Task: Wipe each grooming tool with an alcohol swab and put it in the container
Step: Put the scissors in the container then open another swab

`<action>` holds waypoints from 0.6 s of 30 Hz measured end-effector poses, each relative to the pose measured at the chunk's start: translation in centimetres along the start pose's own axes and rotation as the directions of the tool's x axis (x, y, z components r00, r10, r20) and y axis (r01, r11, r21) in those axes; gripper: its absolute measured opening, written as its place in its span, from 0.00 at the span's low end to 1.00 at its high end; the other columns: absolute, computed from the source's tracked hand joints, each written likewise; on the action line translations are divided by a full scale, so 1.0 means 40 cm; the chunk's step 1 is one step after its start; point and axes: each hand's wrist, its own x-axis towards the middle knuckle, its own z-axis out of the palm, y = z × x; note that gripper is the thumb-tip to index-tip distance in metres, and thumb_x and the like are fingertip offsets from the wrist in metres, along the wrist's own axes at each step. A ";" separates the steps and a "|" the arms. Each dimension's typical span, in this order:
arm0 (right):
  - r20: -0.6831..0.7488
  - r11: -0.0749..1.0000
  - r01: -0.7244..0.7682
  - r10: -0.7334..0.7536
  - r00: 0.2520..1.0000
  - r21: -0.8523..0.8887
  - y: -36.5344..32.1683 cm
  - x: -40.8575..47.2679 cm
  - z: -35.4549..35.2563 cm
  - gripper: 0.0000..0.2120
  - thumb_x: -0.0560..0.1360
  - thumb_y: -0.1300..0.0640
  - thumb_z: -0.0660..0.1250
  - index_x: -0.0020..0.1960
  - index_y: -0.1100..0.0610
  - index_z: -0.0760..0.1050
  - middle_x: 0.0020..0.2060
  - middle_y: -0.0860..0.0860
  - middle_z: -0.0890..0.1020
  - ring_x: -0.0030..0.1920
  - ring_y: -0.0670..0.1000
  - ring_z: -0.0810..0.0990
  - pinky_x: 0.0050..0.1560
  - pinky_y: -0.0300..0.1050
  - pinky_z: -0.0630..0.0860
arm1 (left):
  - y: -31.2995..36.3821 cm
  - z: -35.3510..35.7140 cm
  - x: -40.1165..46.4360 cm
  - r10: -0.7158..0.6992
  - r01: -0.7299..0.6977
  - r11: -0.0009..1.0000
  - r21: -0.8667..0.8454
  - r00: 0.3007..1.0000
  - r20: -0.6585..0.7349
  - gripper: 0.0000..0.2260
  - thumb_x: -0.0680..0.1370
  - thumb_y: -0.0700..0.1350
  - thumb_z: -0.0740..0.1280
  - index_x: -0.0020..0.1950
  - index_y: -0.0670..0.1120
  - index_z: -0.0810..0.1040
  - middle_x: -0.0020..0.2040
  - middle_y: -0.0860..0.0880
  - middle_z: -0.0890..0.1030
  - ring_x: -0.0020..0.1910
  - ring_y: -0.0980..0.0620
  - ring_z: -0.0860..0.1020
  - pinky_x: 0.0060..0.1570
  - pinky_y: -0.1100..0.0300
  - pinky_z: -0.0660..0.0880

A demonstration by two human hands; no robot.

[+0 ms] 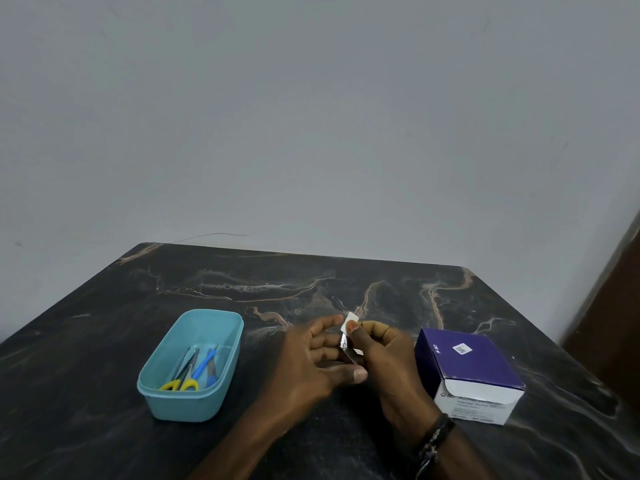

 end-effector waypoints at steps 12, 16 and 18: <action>0.049 1.000 -0.002 0.001 0.999 0.021 -0.001 0.003 -0.012 0.06 0.75 0.60 0.69 0.43 0.63 0.82 0.39 0.60 0.86 0.39 0.56 0.83 0.44 0.52 0.79 | -0.017 0.000 0.008 0.011 -0.009 1.000 0.022 0.997 -0.072 0.32 0.65 0.30 0.77 0.66 0.45 0.73 0.50 0.49 0.85 0.47 0.54 0.85 0.42 0.65 0.80; 0.090 0.999 -0.028 0.029 0.996 -0.015 0.005 0.008 -0.019 0.06 0.73 0.61 0.71 0.43 0.64 0.82 0.38 0.60 0.86 0.39 0.57 0.83 0.47 0.54 0.80 | -0.026 -0.005 0.012 -0.002 0.001 1.000 -0.006 0.997 -0.077 0.35 0.65 0.28 0.76 0.69 0.41 0.70 0.53 0.45 0.84 0.49 0.53 0.85 0.44 0.63 0.81; 0.097 0.999 -0.039 0.041 0.994 -0.031 0.007 0.011 -0.022 0.06 0.72 0.60 0.73 0.42 0.64 0.83 0.38 0.61 0.85 0.38 0.56 0.83 0.45 0.53 0.79 | -0.029 -0.005 0.013 -0.003 0.003 1.000 -0.006 0.997 -0.082 0.36 0.64 0.28 0.76 0.71 0.41 0.70 0.56 0.43 0.83 0.50 0.52 0.84 0.46 0.62 0.81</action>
